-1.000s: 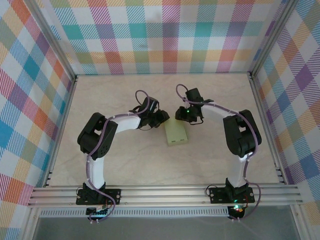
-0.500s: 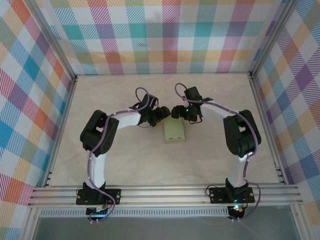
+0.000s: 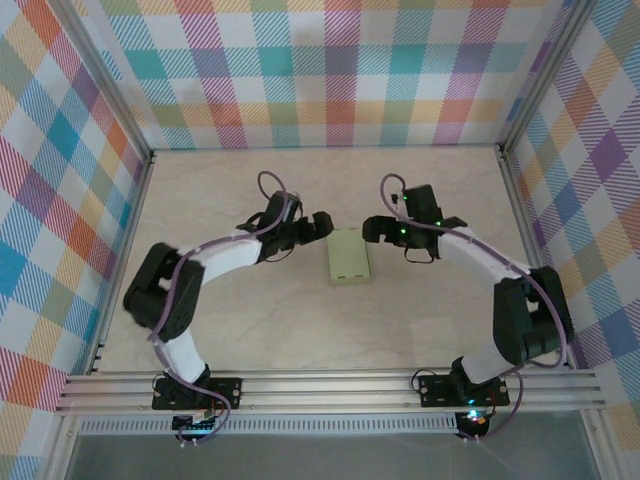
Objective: Fold the paper box
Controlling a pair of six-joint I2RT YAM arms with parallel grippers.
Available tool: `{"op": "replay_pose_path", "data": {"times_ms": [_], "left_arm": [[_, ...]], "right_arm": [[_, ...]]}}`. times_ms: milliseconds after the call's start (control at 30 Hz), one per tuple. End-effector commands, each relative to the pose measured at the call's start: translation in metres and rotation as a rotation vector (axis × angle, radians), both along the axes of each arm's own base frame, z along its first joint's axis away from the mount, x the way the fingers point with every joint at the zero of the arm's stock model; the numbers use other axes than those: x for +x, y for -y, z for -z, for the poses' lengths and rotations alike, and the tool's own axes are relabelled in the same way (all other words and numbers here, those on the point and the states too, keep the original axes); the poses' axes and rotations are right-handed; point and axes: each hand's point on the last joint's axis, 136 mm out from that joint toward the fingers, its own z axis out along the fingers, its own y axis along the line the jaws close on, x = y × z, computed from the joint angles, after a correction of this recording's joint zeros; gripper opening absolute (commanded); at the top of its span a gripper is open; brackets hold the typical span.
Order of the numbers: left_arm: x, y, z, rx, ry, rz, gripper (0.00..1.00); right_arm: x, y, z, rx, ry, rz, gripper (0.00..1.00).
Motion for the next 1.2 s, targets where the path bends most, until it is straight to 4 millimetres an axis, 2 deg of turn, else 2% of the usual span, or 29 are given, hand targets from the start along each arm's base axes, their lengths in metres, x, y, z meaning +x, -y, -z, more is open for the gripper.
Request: {"op": "replay_pose_path", "data": {"times_ms": [0,100,167,233,333,433,500,633,767,867,967,1033,1100,1167], "left_arm": [[-0.005,-0.058,-0.026,0.262,0.203,-0.078,1.00],[-0.024,-0.105,-0.039,0.408,0.304,-0.156,1.00],[-0.036,-0.141,-0.046,0.526,0.358,-0.255,1.00],[-0.046,-0.169,-0.050,0.631,0.408,-0.304,1.00],[-0.051,-0.197,-0.044,0.749,0.421,-0.325,1.00],[-0.049,-0.216,-0.037,0.827,0.455,-0.329,1.00],[-0.048,-0.226,-0.026,0.823,0.453,-0.323,1.00],[-0.045,-0.240,-0.005,0.676,0.476,-0.344,1.00],[-0.037,-0.243,-0.009,0.636,0.530,-0.316,1.00],[-0.023,-0.250,-0.003,0.532,0.504,-0.322,1.00],[-0.014,-0.248,0.007,0.464,0.501,-0.295,1.00],[-0.007,-0.247,0.026,0.466,0.472,-0.282,1.00],[0.000,-0.241,0.035,0.482,0.432,-0.241,1.00],[0.001,-0.238,0.033,0.500,0.442,-0.236,1.00]], "right_arm": [[0.005,0.024,-0.015,-0.075,0.161,0.000,1.00],[0.006,0.055,-0.020,-0.132,0.282,0.060,1.00],[0.006,0.082,-0.020,-0.231,0.356,0.117,1.00],[0.006,0.111,-0.019,-0.366,0.431,0.172,1.00],[0.007,0.142,-0.006,-0.400,0.496,0.266,1.00],[0.010,0.152,0.010,-0.356,0.505,0.289,1.00],[0.014,0.147,0.012,-0.334,0.512,0.255,1.00],[0.024,0.143,0.002,-0.279,0.605,0.249,1.00],[0.031,0.142,0.018,-0.244,0.600,0.226,1.00],[0.033,0.143,0.030,-0.220,0.582,0.214,1.00],[0.033,0.143,0.029,-0.208,0.571,0.205,1.00],[0.033,0.143,0.029,-0.207,0.572,0.203,1.00],[0.034,0.143,0.029,-0.208,0.571,0.203,1.00],[0.034,0.143,0.029,-0.208,0.571,0.204,1.00]]}}
